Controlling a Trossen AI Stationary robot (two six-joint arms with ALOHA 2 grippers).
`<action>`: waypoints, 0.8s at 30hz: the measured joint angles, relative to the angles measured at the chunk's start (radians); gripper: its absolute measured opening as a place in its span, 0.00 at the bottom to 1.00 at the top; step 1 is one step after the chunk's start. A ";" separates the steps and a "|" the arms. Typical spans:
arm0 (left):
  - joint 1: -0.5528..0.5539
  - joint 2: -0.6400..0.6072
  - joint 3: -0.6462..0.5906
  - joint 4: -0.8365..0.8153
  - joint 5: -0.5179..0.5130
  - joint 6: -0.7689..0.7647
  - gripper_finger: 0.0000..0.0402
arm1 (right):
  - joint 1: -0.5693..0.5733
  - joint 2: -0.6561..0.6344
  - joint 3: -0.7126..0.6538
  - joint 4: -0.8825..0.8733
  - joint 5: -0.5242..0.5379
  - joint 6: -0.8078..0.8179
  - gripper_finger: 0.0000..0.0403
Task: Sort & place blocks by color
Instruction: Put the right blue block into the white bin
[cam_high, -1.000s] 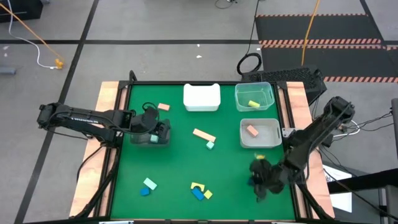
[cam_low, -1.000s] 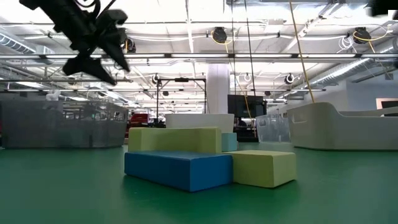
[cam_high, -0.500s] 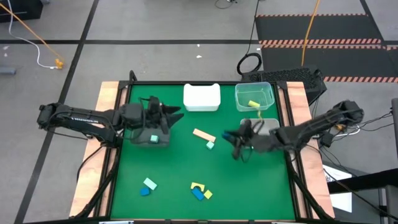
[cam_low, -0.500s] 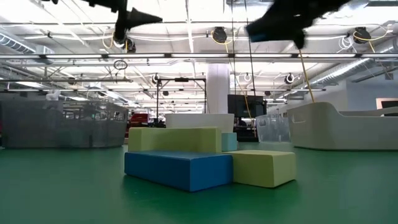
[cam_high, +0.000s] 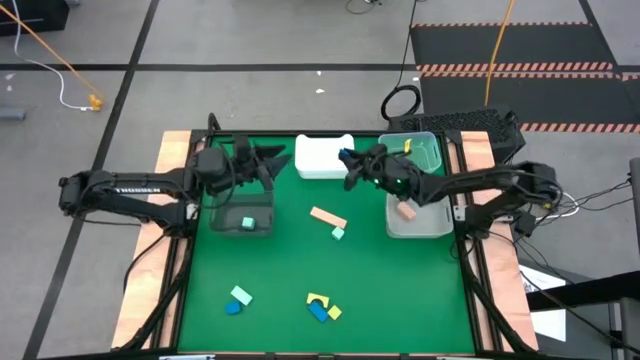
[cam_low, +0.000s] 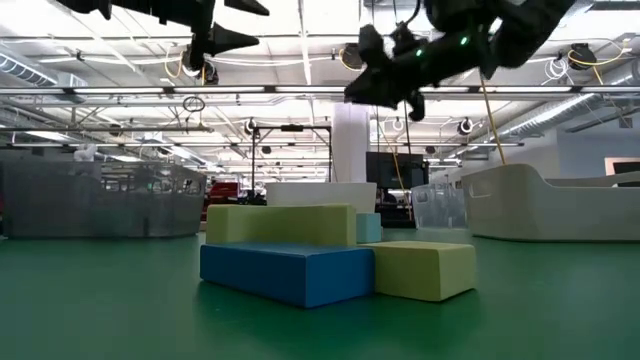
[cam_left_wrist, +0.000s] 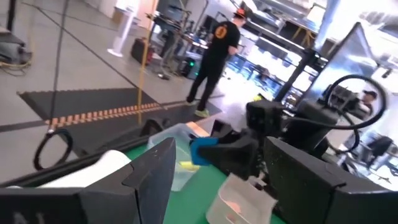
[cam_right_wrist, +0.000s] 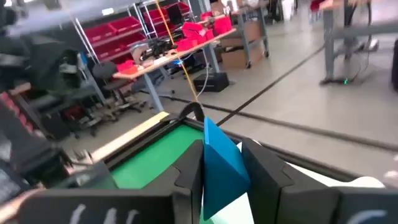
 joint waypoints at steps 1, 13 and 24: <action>0.010 0.000 0.000 0.000 0.000 0.003 0.61 | -0.016 0.023 0.000 0.026 -0.007 0.011 0.18; 0.106 0.000 0.000 -0.057 0.001 -0.016 0.61 | -0.200 0.223 0.000 0.110 -0.157 0.065 0.20; 0.119 0.001 0.000 -0.299 -0.014 -0.149 0.61 | -0.276 0.256 0.000 0.147 -0.366 -0.053 0.23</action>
